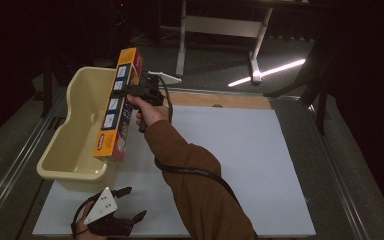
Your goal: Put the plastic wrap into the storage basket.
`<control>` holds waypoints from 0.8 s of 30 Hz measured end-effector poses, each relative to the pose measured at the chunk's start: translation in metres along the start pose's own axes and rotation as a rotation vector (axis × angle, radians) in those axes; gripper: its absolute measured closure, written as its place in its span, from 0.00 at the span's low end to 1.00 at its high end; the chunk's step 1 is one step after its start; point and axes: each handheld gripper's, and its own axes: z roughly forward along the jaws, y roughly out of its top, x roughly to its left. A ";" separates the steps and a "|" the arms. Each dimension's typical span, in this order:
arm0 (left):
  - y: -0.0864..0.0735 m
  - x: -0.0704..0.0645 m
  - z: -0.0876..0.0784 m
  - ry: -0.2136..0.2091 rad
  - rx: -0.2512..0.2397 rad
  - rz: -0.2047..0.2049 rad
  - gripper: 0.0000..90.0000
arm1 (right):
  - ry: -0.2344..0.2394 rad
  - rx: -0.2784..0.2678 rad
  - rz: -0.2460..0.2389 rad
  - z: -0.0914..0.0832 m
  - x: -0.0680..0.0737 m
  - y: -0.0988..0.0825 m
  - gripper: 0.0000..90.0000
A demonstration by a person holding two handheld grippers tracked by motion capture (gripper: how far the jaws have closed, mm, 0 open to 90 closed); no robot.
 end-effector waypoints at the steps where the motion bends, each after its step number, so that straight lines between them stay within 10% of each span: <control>1: 0.000 0.000 0.000 0.000 0.000 0.000 0.18 | 0.000 0.000 0.000 0.000 0.000 0.000 0.45; 24: -0.003 -0.004 -0.005 0.001 -0.013 -0.003 0.18 | -0.060 0.001 0.087 0.070 -0.005 -0.022 0.45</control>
